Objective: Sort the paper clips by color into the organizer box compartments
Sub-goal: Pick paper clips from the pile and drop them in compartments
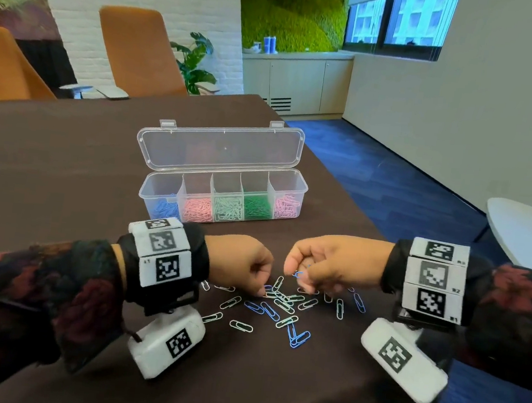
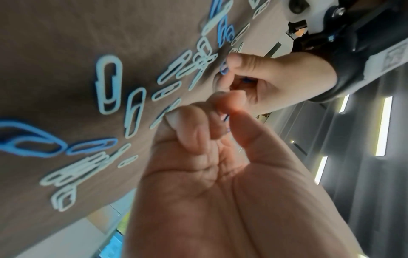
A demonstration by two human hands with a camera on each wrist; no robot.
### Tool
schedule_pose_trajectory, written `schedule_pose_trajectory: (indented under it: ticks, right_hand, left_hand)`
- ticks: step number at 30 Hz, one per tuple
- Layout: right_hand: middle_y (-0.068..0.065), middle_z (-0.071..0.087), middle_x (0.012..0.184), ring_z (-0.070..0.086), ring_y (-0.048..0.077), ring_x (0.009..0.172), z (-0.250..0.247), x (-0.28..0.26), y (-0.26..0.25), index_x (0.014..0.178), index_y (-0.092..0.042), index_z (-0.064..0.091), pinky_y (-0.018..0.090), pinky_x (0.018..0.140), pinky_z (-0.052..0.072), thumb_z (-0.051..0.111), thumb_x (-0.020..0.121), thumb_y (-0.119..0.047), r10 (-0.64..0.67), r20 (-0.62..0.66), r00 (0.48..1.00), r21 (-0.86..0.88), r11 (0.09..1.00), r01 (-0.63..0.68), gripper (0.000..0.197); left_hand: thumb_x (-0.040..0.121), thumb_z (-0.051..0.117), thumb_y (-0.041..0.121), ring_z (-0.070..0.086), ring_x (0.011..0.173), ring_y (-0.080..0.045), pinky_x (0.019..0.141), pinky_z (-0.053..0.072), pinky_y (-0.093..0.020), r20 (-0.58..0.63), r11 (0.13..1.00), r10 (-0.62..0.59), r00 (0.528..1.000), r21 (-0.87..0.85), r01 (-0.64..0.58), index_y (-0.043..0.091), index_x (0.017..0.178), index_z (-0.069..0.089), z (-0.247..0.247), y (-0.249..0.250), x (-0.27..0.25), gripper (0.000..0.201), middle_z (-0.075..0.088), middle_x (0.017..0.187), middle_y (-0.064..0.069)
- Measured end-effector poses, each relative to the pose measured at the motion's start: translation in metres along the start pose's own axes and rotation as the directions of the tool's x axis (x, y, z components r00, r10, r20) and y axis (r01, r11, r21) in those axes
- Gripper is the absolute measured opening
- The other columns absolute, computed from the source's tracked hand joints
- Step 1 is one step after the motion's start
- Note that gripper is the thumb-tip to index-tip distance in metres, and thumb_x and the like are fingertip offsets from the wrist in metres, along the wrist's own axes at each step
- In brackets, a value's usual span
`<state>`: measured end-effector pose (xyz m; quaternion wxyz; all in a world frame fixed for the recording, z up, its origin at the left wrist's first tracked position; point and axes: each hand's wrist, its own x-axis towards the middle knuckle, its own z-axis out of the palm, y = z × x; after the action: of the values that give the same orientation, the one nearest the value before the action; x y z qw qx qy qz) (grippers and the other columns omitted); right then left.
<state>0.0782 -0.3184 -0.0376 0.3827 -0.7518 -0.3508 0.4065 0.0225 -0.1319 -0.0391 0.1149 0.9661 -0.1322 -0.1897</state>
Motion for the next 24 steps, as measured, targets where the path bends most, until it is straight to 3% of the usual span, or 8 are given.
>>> schedule_pose_trajectory:
  ticks: [2, 4, 8, 10, 13, 16, 20, 24]
  right_hand:
    - [-0.004, 0.054, 0.060, 0.040, 0.004, 0.043, 0.003, -0.006, 0.002, 0.091, -0.016, 0.054, 0.013, 0.040, 0.031, 0.046, 0.070, -0.007, 0.025, 0.061, 0.998, 0.060, 0.998, -0.029, 0.024]
    - [-0.007, 0.053, 0.061, 0.041, 0.004, 0.047, 0.007, -0.011, 0.003, 0.088, -0.020, 0.056, 0.014, 0.043, 0.033, 0.039, 0.063, -0.011, 0.051, 0.105, 0.993, -0.058, 0.997, -0.045, 0.031]
    - [-0.008, 0.046, 0.064, 0.040, 0.005, 0.056, 0.020, -0.015, 0.002, 0.093, -0.024, 0.057, 0.020, 0.057, 0.034, 0.056, 0.082, -0.012, 0.006, 0.161, 0.987, -0.447, 0.892, 0.068, 0.016]
    - [-0.008, 0.041, 0.065, 0.041, 0.003, 0.057, 0.025, -0.015, 0.002, 0.101, -0.022, 0.058, 0.016, 0.057, 0.032, 0.064, 0.086, -0.015, -0.030, 0.184, 0.982, -0.602, 0.787, 0.137, 0.018]
    - [-0.006, 0.049, 0.075, 0.047, 0.004, 0.071, 0.031, -0.012, -0.002, 0.100, -0.021, 0.058, 0.023, 0.066, 0.036, 0.068, 0.083, -0.019, -0.056, 0.211, 0.976, -0.742, 0.641, 0.197, 0.020]
    - [0.006, 0.060, 0.097, 0.054, 0.021, 0.091, 0.033, -0.006, -0.004, 0.097, -0.016, 0.060, 0.033, 0.077, 0.041, 0.067, 0.083, -0.019, -0.064, 0.214, 0.975, -0.813, 0.542, 0.214, 0.016]
    - [0.009, 0.060, 0.096, 0.054, 0.022, 0.090, 0.031, 0.000, -0.003, 0.095, -0.011, 0.061, 0.031, 0.074, 0.038, 0.067, 0.084, -0.017, -0.047, 0.221, 0.974, -0.806, 0.553, 0.210, 0.014]
    - [0.004, 0.054, 0.090, 0.050, 0.018, 0.084, 0.029, 0.002, 0.000, 0.087, -0.017, 0.055, 0.030, 0.071, 0.037, 0.063, 0.087, -0.017, -0.023, 0.241, 0.970, -0.791, 0.574, 0.210, 0.008]
  left_hand:
    - [0.085, 0.068, 0.023, 0.043, 0.052, 0.000, 0.054, 0.035, -0.016, 0.005, 0.991, -0.017, 1.000, -0.130, 0.017, 0.023, 0.069, 0.051, -0.001, -0.009, -0.008, 0.024, 0.051, 0.062, 0.011]
    - [0.086, 0.067, 0.016, 0.041, 0.048, -0.001, 0.049, 0.035, -0.016, 0.019, 0.940, -0.033, 0.999, -0.340, 0.037, 0.020, 0.072, 0.054, 0.001, -0.015, -0.015, 0.020, 0.052, 0.059, 0.009]
    - [0.091, 0.052, -0.004, 0.038, 0.043, 0.000, 0.039, 0.029, -0.013, 0.070, 0.802, -0.053, 0.996, -0.592, 0.084, 0.013, 0.096, 0.054, 0.009, -0.016, -0.024, 0.017, 0.051, 0.068, 0.004]
    - [0.091, 0.046, -0.002, 0.038, 0.045, 0.001, 0.043, 0.030, -0.012, 0.103, 0.831, -0.034, 0.994, -0.550, 0.086, 0.014, 0.105, 0.055, 0.011, -0.013, -0.025, 0.022, 0.047, 0.072, 0.004]
    - [0.089, 0.039, -0.005, 0.035, 0.042, 0.000, 0.044, 0.028, -0.014, 0.139, 0.855, -0.050, 0.989, -0.505, 0.114, 0.015, 0.091, 0.057, 0.011, -0.008, -0.026, 0.027, 0.043, 0.063, 0.005]
    - [0.086, 0.041, 0.006, 0.028, 0.041, -0.005, 0.039, 0.022, -0.016, 0.160, 0.780, -0.065, 0.985, -0.608, 0.150, 0.017, 0.075, 0.055, 0.009, -0.004, -0.029, 0.021, 0.039, 0.052, 0.009]
    - [0.084, 0.052, 0.023, 0.032, 0.041, -0.003, 0.042, 0.027, -0.015, 0.098, 0.822, -0.071, 0.993, -0.558, 0.114, 0.020, 0.069, 0.055, 0.001, -0.004, -0.032, 0.015, 0.042, 0.052, 0.011]
    - [0.089, 0.063, 0.018, 0.043, 0.049, 0.001, 0.054, 0.031, -0.009, 0.052, 0.990, 0.002, 0.999, -0.140, 0.005, 0.022, 0.084, 0.058, 0.001, -0.004, -0.030, 0.007, 0.045, 0.057, 0.012]
